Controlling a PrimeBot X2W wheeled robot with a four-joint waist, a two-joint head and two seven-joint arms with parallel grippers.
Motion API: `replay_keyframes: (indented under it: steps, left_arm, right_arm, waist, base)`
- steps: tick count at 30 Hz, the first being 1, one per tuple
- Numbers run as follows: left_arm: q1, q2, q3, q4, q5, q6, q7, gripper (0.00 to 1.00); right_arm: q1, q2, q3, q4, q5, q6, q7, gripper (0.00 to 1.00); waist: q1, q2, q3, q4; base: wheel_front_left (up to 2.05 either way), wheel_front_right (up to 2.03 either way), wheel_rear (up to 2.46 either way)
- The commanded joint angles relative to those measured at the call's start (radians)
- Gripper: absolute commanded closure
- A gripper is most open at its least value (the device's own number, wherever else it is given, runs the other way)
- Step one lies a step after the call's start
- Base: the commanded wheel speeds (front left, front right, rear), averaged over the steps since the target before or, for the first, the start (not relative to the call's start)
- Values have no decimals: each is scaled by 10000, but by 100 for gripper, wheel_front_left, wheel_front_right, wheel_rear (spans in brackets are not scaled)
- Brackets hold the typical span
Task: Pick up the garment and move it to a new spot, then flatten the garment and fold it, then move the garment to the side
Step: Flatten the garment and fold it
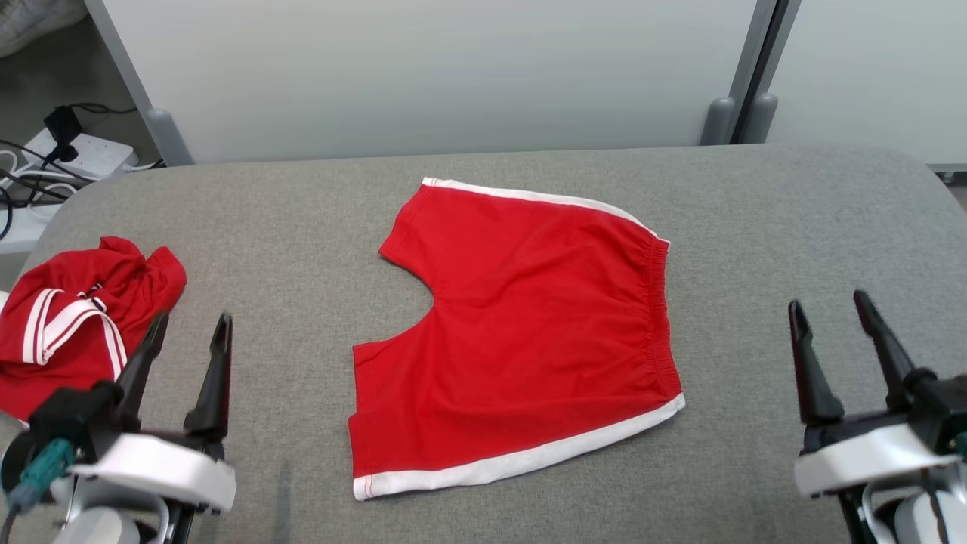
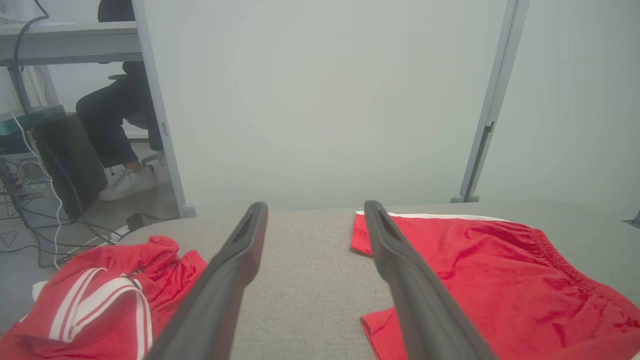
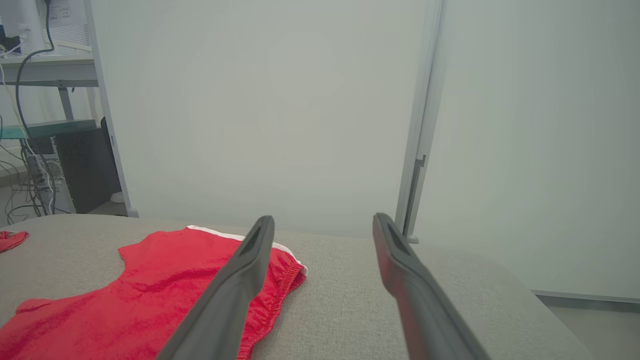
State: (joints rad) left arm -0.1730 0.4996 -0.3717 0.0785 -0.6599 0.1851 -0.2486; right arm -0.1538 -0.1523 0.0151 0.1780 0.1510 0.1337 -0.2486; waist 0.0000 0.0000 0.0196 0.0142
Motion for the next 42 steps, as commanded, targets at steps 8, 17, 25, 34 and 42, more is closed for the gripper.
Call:
replay_keyframes:
  steps: [8,17,25,34,42]
  left_arm:
    - [1770,-125,1387,-590,781,-38,-129,0]
    - [2739,-628,2007,-823,1176,-4,-130,0]
    - [2939,-736,2205,-791,1228,-119,-131,0]
    - [2993,-814,2245,-680,1170,-136,-131,0]
    - [2955,-860,2204,-588,1122,-108,-131,0]
  right_arm:
    - [1356,491,13,-571,-539,-30,-130,0]
    - [2051,665,360,-378,-387,-30,-131,0]
    - [2290,784,281,-549,-237,-30,-131,0]
    - [2334,871,254,-774,-254,-30,-125,0]
    - [2372,899,214,-878,-231,-30,-68,0]
  waist:
    - [0,0,-421,-102]
    - [0,0,-676,-55]
    - [0,0,-780,-67]
    - [0,0,-786,-93]
    - [0,0,-769,-74]
  base:
    - [0,0,0]
    - [0,0,0]
    - [0,0,0]
    - [0,0,0]
    - [0,0,0]
